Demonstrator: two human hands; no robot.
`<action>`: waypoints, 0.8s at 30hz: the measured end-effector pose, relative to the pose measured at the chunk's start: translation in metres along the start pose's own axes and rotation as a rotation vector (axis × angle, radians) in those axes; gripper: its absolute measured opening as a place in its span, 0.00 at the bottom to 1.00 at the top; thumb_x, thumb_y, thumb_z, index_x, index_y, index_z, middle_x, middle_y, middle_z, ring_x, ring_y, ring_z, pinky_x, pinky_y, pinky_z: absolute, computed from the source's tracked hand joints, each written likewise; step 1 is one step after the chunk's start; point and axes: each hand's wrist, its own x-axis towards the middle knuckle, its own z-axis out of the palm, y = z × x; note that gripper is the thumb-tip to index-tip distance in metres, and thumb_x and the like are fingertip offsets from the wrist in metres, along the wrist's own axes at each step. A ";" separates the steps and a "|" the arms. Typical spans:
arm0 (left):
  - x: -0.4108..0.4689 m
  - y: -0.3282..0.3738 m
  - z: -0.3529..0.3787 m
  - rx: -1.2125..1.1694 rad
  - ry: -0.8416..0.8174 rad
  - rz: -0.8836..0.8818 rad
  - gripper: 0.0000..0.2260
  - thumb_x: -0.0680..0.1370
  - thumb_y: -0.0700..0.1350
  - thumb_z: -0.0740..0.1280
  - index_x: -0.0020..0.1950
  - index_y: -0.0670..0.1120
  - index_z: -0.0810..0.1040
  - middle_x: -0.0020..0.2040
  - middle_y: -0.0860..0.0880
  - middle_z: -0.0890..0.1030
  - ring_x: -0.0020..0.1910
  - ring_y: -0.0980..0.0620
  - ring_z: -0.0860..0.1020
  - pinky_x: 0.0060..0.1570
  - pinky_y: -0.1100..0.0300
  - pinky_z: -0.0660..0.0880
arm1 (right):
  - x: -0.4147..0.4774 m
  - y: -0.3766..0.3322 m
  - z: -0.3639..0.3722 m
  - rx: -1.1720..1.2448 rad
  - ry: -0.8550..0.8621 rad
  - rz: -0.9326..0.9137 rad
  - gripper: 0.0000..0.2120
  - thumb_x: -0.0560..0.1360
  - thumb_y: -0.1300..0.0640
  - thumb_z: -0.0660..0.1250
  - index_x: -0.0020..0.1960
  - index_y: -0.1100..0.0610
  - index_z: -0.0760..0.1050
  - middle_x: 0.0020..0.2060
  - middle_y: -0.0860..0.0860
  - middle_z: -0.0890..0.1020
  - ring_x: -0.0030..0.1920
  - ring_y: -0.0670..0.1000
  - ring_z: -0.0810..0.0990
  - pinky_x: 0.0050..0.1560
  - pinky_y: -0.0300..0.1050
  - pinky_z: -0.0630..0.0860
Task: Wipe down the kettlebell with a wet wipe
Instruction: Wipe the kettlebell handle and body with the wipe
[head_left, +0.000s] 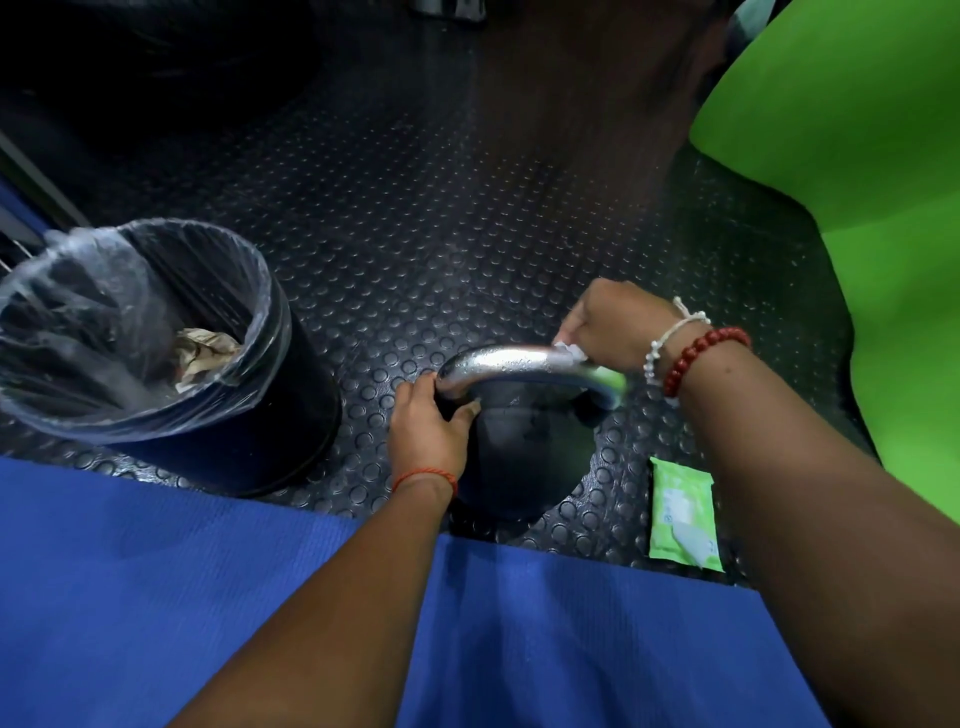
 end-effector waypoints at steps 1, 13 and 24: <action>0.000 -0.001 0.000 0.000 0.001 0.001 0.12 0.71 0.50 0.73 0.50 0.47 0.76 0.51 0.51 0.73 0.49 0.49 0.76 0.52 0.56 0.75 | -0.001 0.001 0.000 0.003 0.008 -0.004 0.15 0.76 0.64 0.56 0.51 0.61 0.82 0.48 0.55 0.84 0.46 0.53 0.81 0.40 0.43 0.77; 0.001 -0.001 0.001 -0.005 -0.012 -0.009 0.12 0.72 0.51 0.73 0.49 0.48 0.76 0.51 0.51 0.73 0.50 0.48 0.76 0.53 0.51 0.76 | -0.004 0.001 0.006 0.068 0.025 0.030 0.15 0.77 0.66 0.57 0.52 0.58 0.82 0.43 0.51 0.83 0.35 0.45 0.77 0.24 0.31 0.68; 0.000 -0.001 0.001 -0.001 -0.012 -0.003 0.11 0.72 0.50 0.73 0.49 0.48 0.75 0.51 0.51 0.73 0.49 0.49 0.76 0.52 0.52 0.76 | -0.026 0.016 0.060 0.154 0.529 -0.097 0.17 0.73 0.68 0.61 0.56 0.55 0.81 0.54 0.53 0.83 0.51 0.56 0.82 0.55 0.52 0.78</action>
